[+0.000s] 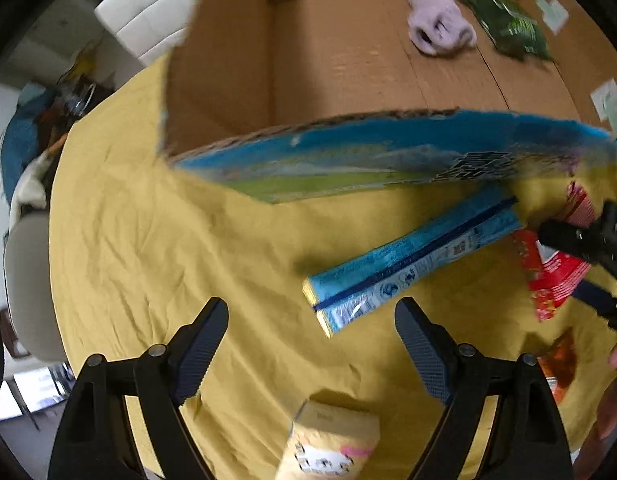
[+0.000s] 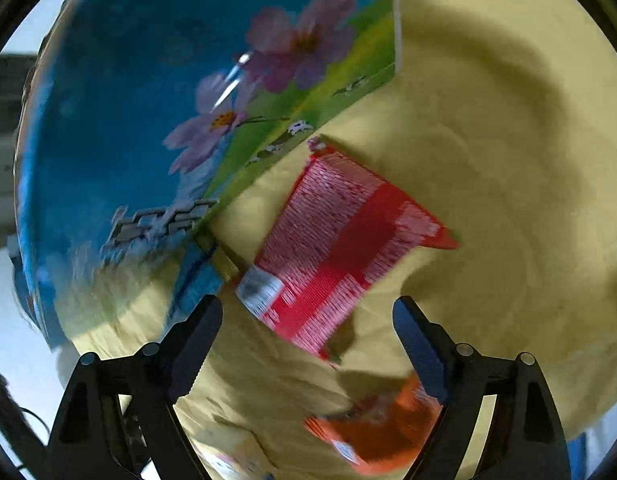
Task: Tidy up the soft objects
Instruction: 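Grasp the blue stick snack with the left tool while the right tool grasps the red bag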
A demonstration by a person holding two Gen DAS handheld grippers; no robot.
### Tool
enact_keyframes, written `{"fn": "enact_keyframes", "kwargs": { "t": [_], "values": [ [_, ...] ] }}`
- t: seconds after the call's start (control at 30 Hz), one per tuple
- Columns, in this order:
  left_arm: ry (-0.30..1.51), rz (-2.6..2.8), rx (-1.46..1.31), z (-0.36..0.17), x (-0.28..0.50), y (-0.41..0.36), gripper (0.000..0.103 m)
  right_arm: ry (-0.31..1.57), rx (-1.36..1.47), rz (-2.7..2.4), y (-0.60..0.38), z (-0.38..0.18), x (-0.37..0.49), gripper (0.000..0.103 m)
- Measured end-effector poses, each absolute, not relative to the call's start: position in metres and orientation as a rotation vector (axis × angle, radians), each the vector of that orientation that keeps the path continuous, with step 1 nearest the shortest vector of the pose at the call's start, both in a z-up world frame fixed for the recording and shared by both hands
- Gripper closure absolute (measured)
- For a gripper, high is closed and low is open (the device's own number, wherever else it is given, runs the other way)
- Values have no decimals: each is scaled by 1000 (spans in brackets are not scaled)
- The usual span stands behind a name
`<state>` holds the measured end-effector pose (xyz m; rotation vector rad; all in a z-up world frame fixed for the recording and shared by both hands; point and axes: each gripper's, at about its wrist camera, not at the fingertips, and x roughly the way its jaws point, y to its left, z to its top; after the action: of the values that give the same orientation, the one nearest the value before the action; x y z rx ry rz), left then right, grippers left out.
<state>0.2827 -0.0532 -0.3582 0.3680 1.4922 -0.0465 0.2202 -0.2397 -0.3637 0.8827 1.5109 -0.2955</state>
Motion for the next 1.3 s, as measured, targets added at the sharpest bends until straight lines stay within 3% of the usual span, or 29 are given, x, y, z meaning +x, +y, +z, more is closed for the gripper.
{"fn": "enact_keyframes", "kwargs": {
  "t": [0.07,0.2,0.37,0.47,0.53,0.73,0.9,1.13,1.3],
  "values": [
    [1494,-67,409,-365,286,-58,18,1489,888,-305,-236,-369,222,16],
    [1501,-153,500,-382,291,-75,18,1502,798,-308,-230,-366,223,32],
    [1507,-285,590,-397,288,-104,18,1642,683,-217,-238,-369,215,42],
    [1488,-357,610,-399,288,-122,20,1685,605,-188,-243,-365,212,42],
    [1507,-393,590,-399,288,-127,40,1668,570,-180,-243,-361,214,42],
    [1554,-398,545,-401,288,-129,63,1660,567,-209,-236,-369,230,36],
    [1630,-367,406,-400,279,-121,67,1696,548,-167,-236,-370,220,43],
    [1789,-417,116,-394,259,-122,68,1775,417,-90,-240,-365,203,43],
    [1754,-306,125,-398,277,-122,65,1726,464,-149,-249,-360,206,43]
  ]
}}
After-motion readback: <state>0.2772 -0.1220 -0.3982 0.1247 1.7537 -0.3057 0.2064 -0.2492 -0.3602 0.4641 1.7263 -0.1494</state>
